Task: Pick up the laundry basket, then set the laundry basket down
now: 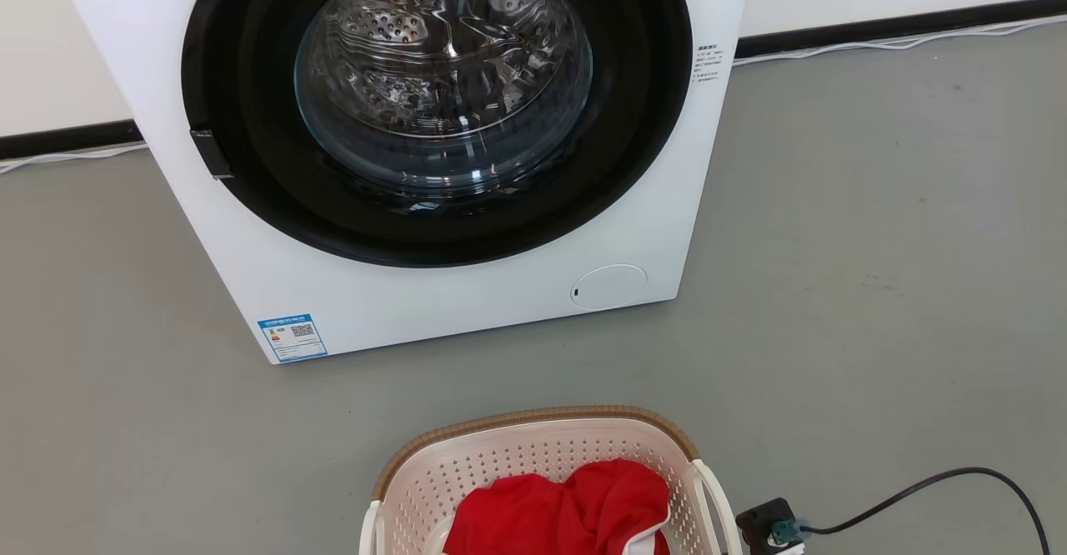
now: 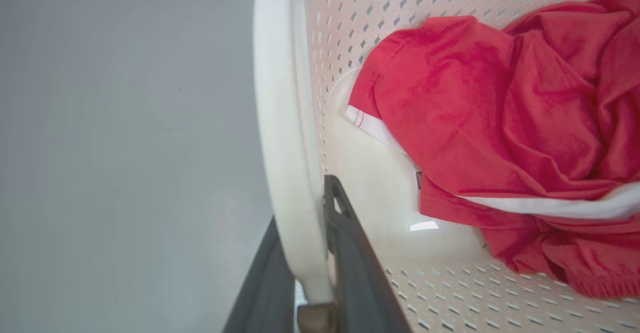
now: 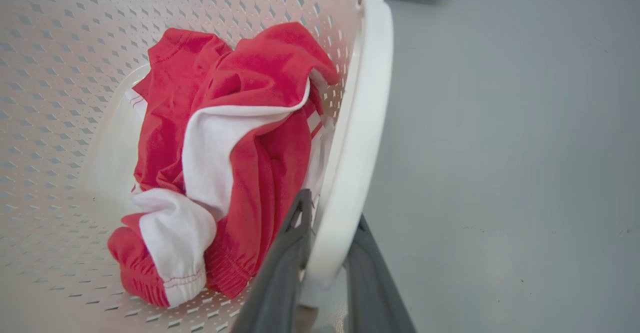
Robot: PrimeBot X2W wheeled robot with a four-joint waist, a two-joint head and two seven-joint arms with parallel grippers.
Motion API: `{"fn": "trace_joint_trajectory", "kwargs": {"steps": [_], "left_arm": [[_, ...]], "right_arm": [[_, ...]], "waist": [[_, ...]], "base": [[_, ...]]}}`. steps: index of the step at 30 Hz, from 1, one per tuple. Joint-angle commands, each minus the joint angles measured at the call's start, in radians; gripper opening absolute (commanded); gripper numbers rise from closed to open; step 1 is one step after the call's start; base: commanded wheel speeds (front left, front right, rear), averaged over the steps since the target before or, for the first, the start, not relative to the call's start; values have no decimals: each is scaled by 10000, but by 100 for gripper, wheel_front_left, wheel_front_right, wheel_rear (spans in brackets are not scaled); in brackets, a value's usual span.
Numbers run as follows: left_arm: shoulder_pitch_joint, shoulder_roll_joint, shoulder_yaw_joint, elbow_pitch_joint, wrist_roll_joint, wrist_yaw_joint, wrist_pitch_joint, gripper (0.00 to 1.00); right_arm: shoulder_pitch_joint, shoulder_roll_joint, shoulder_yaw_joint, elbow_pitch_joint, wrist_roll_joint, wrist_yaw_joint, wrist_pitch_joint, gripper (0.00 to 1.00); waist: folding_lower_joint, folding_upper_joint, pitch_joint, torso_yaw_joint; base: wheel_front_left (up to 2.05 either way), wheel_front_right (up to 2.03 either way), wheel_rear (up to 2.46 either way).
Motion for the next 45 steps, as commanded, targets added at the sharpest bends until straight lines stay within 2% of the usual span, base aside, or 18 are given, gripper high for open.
{"fn": "trace_joint_trajectory", "kwargs": {"steps": [1, 45], "left_arm": [[-255, 146, 115, -131, -50, 68, -177, 0], [-431, 146, -806, 214, -1172, 83, -388, 0]], "right_arm": [[39, 51, 323, -219, -42, 136, 53, 0], [-46, 51, 213, -44, 149, 136, -52, 0]], "waist": [[0, 0, 4, 10], [0, 0, -72, 187]], "base": [[0, 0, 0], [0, 0, 0]]}}
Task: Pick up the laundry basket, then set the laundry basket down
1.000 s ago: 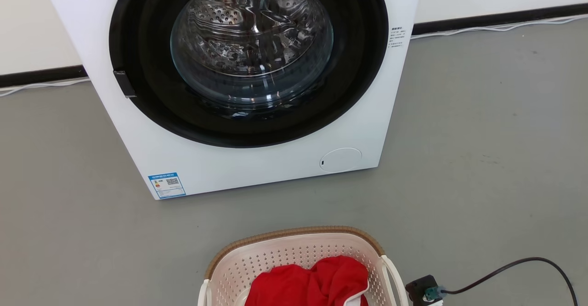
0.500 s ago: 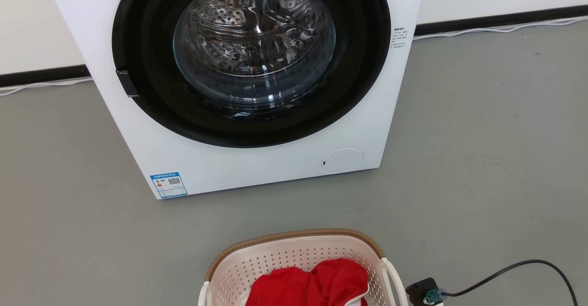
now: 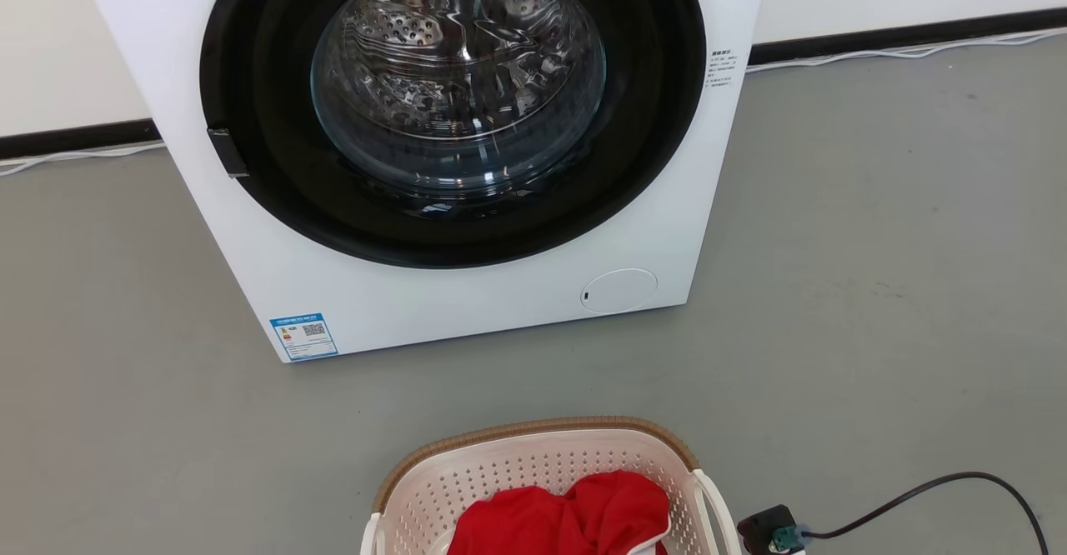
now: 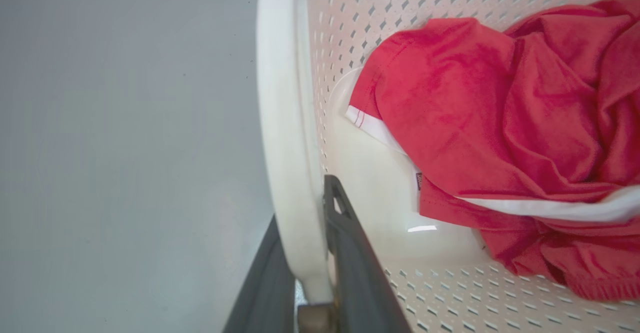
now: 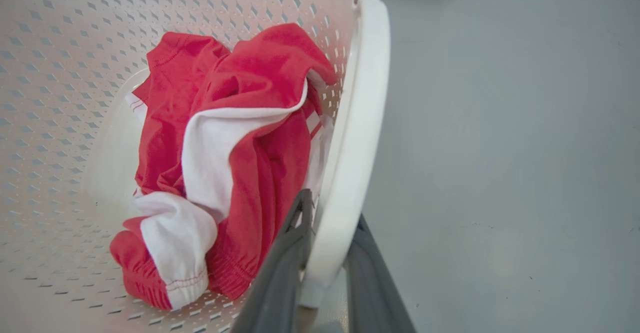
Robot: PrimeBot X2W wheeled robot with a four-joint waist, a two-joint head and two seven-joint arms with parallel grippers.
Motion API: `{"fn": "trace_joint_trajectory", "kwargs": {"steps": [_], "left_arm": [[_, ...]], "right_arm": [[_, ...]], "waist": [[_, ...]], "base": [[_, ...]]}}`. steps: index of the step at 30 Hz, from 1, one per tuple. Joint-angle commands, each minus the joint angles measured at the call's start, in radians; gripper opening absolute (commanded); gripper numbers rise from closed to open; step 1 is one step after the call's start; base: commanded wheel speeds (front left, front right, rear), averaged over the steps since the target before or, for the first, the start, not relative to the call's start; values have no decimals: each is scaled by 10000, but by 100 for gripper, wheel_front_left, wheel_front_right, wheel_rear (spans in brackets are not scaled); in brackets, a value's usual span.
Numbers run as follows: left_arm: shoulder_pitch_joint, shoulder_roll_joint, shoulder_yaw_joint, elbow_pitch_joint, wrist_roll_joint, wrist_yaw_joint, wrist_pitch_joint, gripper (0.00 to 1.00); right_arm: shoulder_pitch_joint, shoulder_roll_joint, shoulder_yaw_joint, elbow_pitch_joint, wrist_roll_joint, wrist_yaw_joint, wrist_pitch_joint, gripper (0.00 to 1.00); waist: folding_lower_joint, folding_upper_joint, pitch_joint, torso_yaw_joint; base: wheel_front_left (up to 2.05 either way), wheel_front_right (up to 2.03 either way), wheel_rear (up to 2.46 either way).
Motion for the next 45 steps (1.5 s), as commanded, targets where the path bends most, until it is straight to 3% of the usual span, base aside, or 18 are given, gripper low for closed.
{"fn": "trace_joint_trajectory", "kwargs": {"steps": [1, 26, 36, 45], "left_arm": [[-411, 164, 103, -68, -54, 31, -209, 0], [-766, 164, -134, 137, -256, 22, -236, 0], [-1886, 404, 221, -396, 165, 62, -238, 0], [-3354, 913, 929, -1307, 835, 315, -238, 0]], "right_arm": [[-142, 45, 224, -97, -10, 138, -155, 0], [-314, 45, 138, -112, 76, 138, -306, 0], [-1166, 45, -166, -212, 84, 138, -980, 0], [-2800, 45, -653, -272, -194, 138, -1880, 0]], "waist": [[0, -1, 6, 11], [0, -1, 598, 57], [0, -1, 2177, 211], [0, -1, 4274, 356]], "base": [[0, 0, 0], [0, 0, 0], [0, 0, 0], [0, 0, 0]]}}
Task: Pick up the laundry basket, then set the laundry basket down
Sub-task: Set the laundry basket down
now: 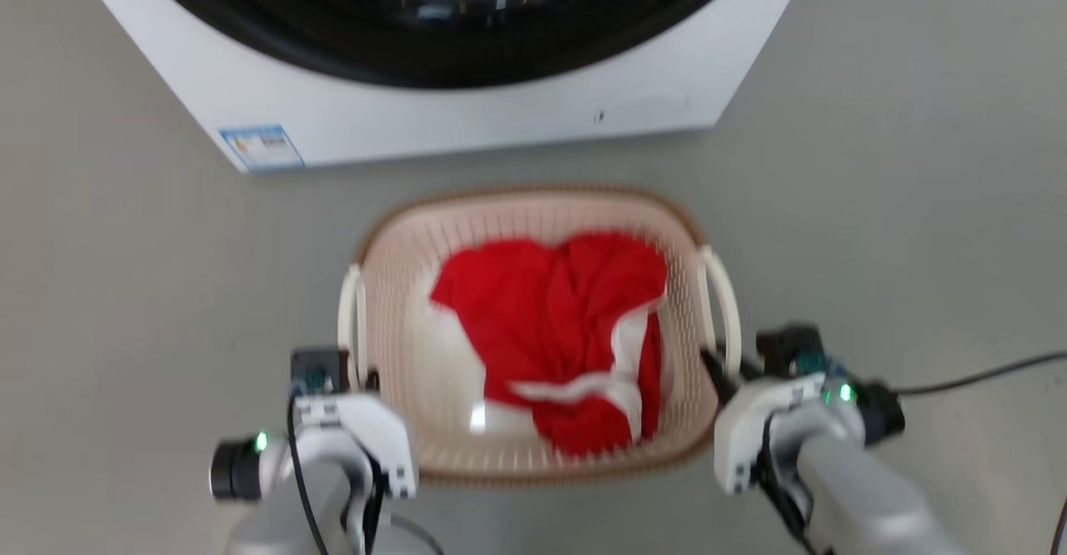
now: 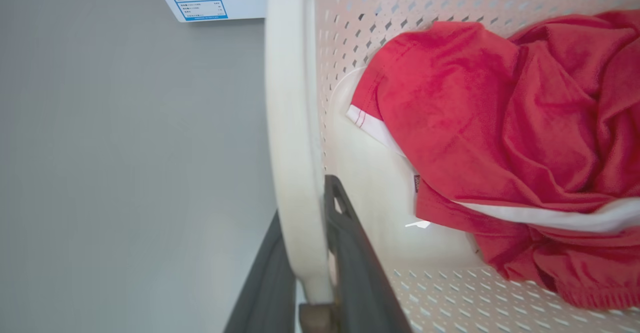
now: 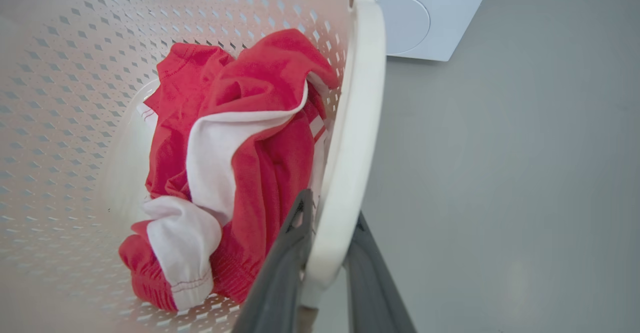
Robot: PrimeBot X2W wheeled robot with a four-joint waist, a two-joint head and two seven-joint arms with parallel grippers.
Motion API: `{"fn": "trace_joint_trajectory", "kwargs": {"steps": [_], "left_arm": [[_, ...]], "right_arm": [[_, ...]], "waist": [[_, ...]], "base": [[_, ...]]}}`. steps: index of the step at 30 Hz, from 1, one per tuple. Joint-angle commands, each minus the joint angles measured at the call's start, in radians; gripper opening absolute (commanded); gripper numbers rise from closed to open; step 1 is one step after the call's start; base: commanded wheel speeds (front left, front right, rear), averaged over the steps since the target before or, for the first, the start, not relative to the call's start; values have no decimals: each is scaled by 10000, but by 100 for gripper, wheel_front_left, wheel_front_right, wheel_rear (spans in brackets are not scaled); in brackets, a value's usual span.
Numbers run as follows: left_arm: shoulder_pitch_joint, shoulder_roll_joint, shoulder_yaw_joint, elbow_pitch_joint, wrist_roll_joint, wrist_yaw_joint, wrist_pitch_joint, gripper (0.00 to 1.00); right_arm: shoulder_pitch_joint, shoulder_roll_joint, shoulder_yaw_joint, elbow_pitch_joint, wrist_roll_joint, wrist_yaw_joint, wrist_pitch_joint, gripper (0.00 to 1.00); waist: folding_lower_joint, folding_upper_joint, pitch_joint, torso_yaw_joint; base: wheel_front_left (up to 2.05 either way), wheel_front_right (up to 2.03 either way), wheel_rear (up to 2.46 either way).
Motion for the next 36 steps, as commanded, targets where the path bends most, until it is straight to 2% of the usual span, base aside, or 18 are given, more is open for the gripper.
{"fn": "trace_joint_trajectory", "kwargs": {"steps": [1, 11, 18, 25, 36], "left_arm": [[-368, 264, 259, -173, 161, 99, -135, 0], [-1767, 580, 1235, -980, 1172, 232, -135, 0], [-2523, 726, 2028, -1434, 1948, 210, -135, 0], [-2957, 735, 2535, -1395, 2652, 4, -135, 0], [-3079, 622, 3156, -1135, 3393, -275, -135, 0]], "right_arm": [[-171, 57, 194, -190, -147, 138, -264, 0], [-1974, 57, -917, 228, -1167, 138, -658, 0], [-2578, 57, -1741, 80, -1931, 138, -709, 0], [-2570, 57, -1950, -480, -2185, 138, -712, 0], [-2446, 57, -1988, -724, -2201, 138, -714, 0]], "waist": [[0, 0, 858, 97], [0, 0, 3246, 283], [0, 0, 4365, 429], [0, 0, 4860, 465], [0, 0, 4929, 343]], "base": [[0, 0, 0], [0, 0, 0], [0, 0, 0], [0, 0, 0], [0, 0, 0]]}}
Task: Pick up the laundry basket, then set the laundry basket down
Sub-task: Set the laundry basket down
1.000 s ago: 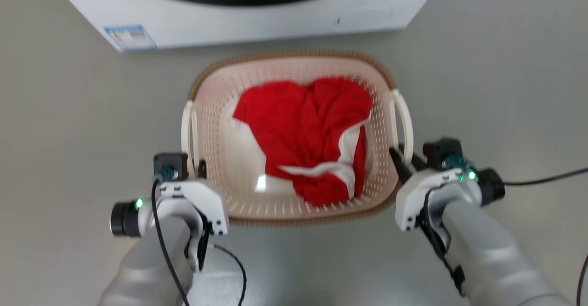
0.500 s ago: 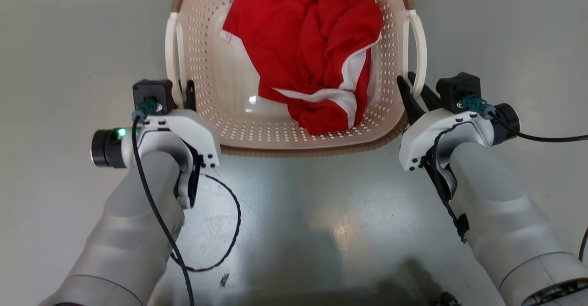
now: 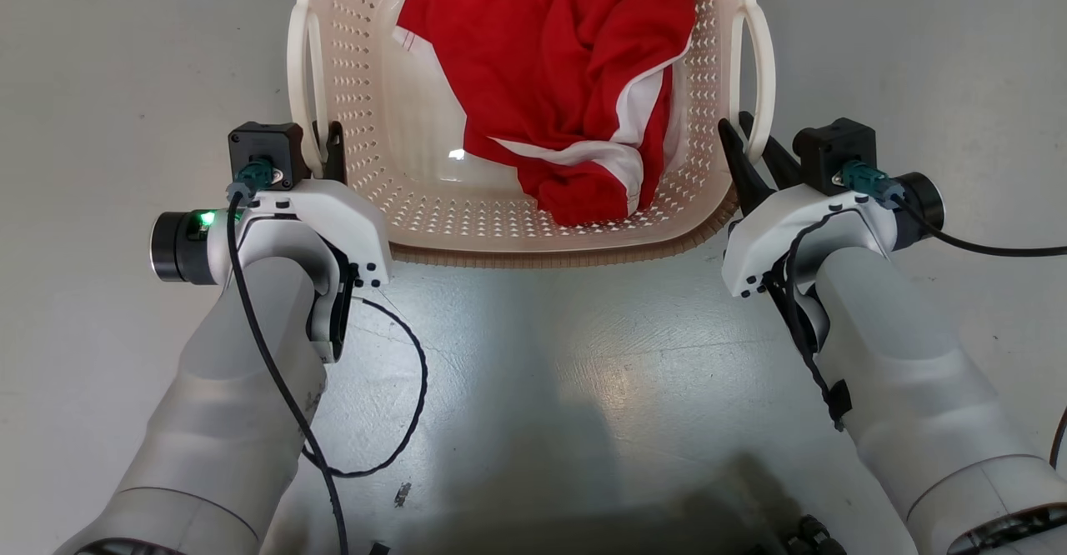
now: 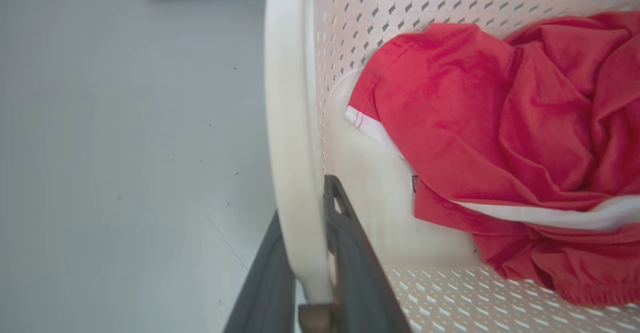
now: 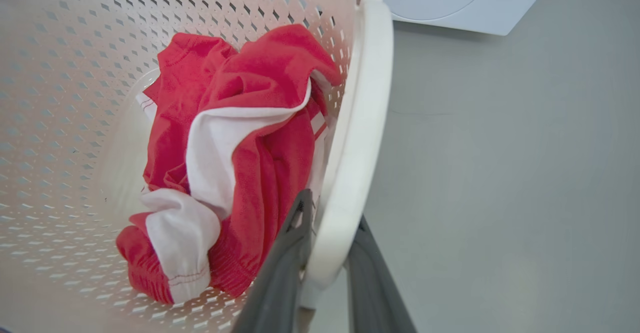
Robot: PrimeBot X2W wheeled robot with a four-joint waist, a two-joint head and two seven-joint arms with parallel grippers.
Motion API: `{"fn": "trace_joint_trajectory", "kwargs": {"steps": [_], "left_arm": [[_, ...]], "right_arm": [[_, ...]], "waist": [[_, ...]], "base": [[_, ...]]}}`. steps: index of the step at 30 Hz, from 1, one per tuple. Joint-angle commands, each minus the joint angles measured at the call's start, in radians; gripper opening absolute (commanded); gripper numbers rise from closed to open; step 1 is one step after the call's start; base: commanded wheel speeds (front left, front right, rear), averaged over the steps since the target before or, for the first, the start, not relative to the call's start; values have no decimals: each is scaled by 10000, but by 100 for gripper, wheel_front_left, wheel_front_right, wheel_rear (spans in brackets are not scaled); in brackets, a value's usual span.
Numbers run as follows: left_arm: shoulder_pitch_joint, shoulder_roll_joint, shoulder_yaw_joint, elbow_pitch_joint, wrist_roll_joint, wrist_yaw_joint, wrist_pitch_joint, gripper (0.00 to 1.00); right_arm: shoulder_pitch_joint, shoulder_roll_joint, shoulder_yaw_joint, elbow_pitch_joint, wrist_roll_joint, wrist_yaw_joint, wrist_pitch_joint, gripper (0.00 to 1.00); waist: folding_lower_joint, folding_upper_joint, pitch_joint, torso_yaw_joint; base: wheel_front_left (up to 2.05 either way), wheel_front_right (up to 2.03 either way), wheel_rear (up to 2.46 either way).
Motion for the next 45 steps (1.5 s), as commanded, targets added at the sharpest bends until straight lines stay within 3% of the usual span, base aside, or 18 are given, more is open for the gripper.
{"fn": "trace_joint_trajectory", "kwargs": {"steps": [1, 45], "left_arm": [[-215, 397, 310, -62, 247, -56, -108, 0], [-660, -117, 1930, 204, 1819, -569, -109, 0]], "right_arm": [[421, 13, 90, -66, -239, 77, -119, 0], [-37, 13, -1096, -505, -1377, 77, -120, 0]], "waist": [[-1, 0, -3, -3], [-1, 0, 838, 185]], "base": [[0, 0, 0], [0, 0, 0]]}}
